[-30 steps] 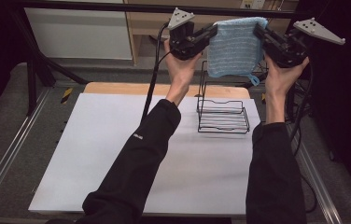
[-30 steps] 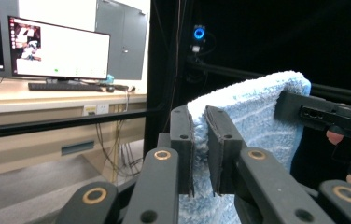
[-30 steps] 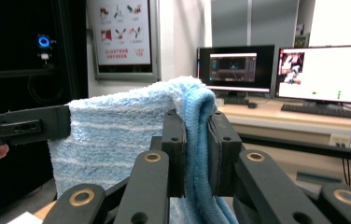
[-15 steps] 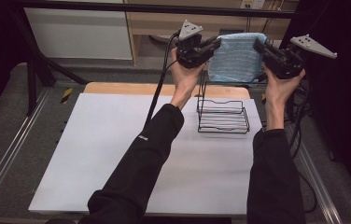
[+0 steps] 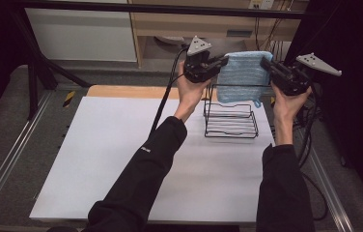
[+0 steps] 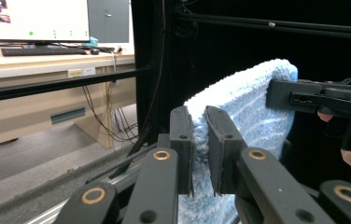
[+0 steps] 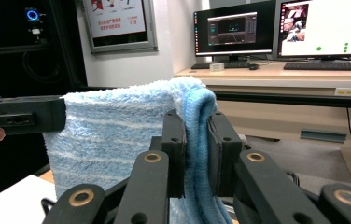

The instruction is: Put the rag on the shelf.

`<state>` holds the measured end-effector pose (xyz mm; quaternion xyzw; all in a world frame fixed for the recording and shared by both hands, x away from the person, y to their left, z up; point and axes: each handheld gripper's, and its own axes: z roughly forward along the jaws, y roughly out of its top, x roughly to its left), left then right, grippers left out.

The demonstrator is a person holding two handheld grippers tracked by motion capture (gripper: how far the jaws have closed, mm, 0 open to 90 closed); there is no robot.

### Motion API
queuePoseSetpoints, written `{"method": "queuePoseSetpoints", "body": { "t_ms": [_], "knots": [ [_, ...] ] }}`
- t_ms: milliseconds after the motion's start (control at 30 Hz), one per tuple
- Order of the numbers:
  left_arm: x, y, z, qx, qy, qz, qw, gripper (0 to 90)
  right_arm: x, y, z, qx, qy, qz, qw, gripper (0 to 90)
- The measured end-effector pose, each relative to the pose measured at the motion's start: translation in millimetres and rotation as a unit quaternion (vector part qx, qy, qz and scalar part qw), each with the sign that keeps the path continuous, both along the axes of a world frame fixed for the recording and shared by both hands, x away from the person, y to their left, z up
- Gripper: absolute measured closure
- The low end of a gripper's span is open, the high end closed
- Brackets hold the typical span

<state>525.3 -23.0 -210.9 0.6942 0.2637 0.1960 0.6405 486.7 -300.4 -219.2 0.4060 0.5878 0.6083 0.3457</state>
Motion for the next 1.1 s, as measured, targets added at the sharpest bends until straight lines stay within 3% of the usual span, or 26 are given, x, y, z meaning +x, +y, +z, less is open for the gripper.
{"method": "queuePoseSetpoints", "body": {
  "t_ms": [333,800,1100],
  "knots": [
    [-20.0,1.7,-6.2,0.016,-0.014,-0.031,0.9993,81.0,-19.6,-5.4,-16.3,0.007,0.000,0.013,0.9999,78.7],
    [-34.1,6.8,-18.4,0.027,0.011,-0.048,0.9984,80.9,-33.3,-5.0,-21.8,-0.005,0.006,0.028,0.9996,74.0],
    [-43.7,4.7,-23.1,0.053,0.006,-0.047,0.9974,81.1,-50.5,-2.3,-9.3,-0.024,0.000,0.048,0.9986,46.9]
  ]
}}
